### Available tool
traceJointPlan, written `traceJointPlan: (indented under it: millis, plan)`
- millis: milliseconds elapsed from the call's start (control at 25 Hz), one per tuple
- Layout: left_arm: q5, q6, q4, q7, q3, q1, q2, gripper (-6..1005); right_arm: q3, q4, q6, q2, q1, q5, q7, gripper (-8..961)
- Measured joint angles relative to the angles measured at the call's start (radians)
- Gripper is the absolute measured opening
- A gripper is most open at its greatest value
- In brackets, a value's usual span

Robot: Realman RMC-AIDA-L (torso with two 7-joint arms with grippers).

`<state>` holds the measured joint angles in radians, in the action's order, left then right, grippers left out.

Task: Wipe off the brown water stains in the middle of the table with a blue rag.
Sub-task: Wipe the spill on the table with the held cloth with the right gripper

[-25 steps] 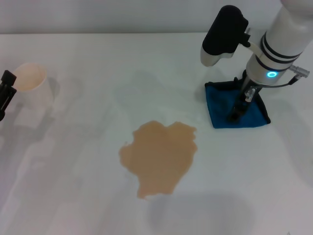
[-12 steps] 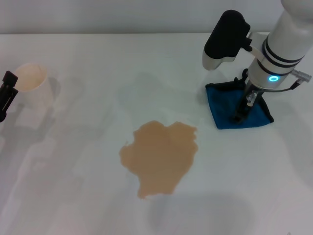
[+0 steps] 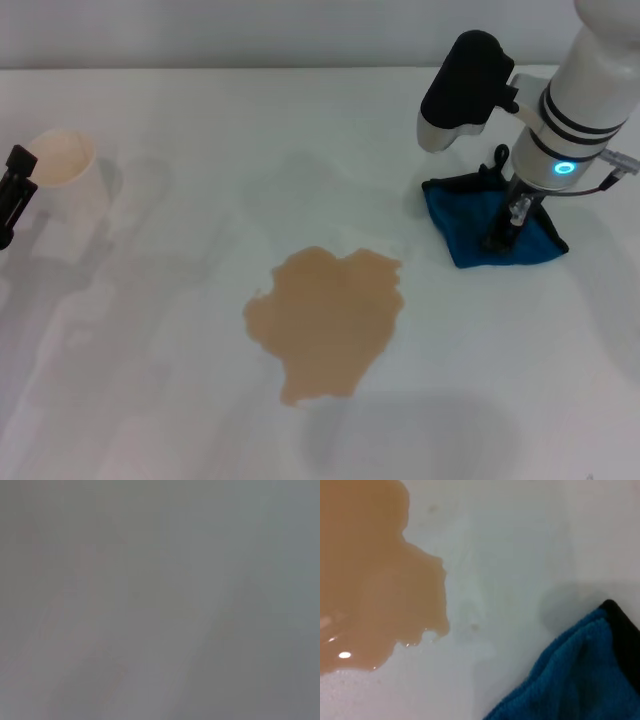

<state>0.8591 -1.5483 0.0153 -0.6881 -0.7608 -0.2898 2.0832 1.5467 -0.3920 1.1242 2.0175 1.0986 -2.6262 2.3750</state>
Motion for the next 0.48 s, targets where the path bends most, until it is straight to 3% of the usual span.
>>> traceJointPlan:
  millis: [240, 480]
  plan:
    - [0.000, -0.001, 0.000, -0.001, 0.000, 0.001, 0.000, 891, 0.002, -0.041, 0.032, 0.001, -0.003, 0.000, -0.005, 66]
    - [-0.006, -0.001, -0.007, -0.001, 0.000, 0.009, -0.002, 891, 0.010, -0.117, 0.078, 0.009, -0.026, 0.014, -0.010, 65]
